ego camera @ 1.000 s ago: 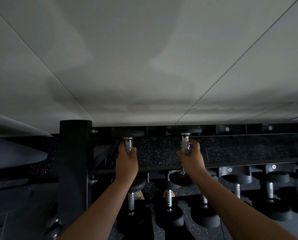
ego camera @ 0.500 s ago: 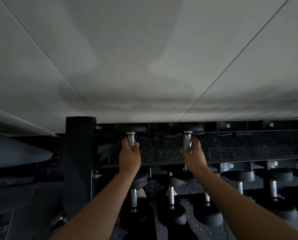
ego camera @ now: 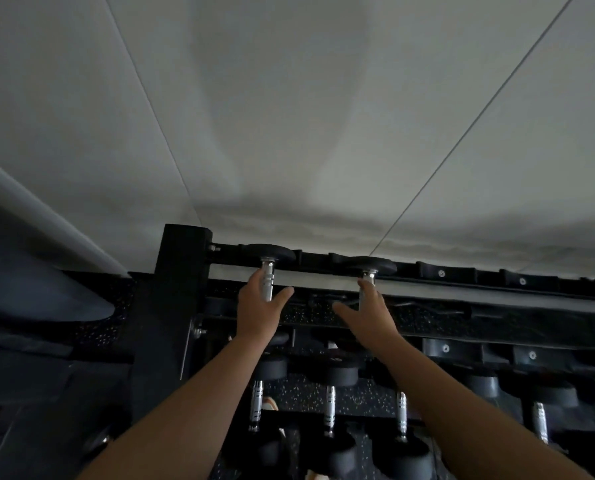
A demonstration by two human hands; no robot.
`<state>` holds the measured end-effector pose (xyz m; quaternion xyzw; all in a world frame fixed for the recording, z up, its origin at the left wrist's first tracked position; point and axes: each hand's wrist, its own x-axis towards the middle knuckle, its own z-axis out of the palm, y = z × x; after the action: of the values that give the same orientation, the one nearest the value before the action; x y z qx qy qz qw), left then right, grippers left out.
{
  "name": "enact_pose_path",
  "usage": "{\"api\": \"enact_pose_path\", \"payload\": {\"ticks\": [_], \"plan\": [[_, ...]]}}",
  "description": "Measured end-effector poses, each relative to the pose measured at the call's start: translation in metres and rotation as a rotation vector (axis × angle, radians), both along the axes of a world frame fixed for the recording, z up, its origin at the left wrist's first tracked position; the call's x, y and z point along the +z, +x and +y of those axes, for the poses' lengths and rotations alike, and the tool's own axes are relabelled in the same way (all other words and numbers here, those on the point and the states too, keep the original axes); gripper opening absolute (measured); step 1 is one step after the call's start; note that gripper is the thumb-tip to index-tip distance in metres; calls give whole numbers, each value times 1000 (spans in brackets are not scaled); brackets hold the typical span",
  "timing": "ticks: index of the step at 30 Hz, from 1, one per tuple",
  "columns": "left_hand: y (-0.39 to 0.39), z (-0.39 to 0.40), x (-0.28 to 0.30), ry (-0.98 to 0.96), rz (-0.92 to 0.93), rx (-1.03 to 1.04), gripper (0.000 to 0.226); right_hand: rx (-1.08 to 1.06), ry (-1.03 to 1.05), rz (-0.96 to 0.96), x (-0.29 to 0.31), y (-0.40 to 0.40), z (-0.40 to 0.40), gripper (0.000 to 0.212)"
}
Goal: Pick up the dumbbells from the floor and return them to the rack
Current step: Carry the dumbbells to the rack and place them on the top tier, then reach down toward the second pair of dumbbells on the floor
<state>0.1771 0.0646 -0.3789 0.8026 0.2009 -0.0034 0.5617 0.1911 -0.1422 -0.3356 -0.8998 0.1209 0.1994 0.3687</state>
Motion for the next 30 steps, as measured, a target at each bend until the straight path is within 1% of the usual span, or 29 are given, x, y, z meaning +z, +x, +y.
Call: {"api": "enact_pose_path", "payload": {"ticks": [2, 4, 7, 9, 11, 13, 16, 19, 21, 24, 27, 30], "plan": [[-17, -2, 12, 34, -51, 20, 59, 67, 19, -64, 12, -12, 3, 80], [-36, -2, 24, 65, -92, 30, 55, 128, 38, -113, 22, -25, 7, 77], [-80, 0, 37, 86, -97, 67, 60, 235, 38, -150, 32, -54, 13, 75], [-114, 6, 41, 154, -77, 103, 64, 315, 26, -176, 34, -74, 17, 75], [-153, 15, 44, 241, -49, 140, 61, 423, 34, -192, 35, -96, 27, 78], [-198, 29, 45, 330, 9, 172, 59, 531, 47, -206, 34, -120, 42, 80], [-266, 52, 44, 465, 86, 233, 57, 713, 14, -304, 28, -155, 73, 79], [-332, 77, 38, 557, 230, 282, 61, 883, -22, -298, 20, -192, 109, 82], [-375, 97, 33, 575, 315, 316, 64, 990, -44, -289, 14, -217, 135, 87], [-433, 125, 23, 582, 397, 356, 64, 1156, -91, -321, 1, -251, 172, 102], [-486, 155, 5, 627, 497, 348, 62, 1294, -116, -307, -20, -285, 209, 101], [-531, 188, -17, 597, 589, 330, 62, 1413, -181, -294, -41, -318, 248, 96]]}}
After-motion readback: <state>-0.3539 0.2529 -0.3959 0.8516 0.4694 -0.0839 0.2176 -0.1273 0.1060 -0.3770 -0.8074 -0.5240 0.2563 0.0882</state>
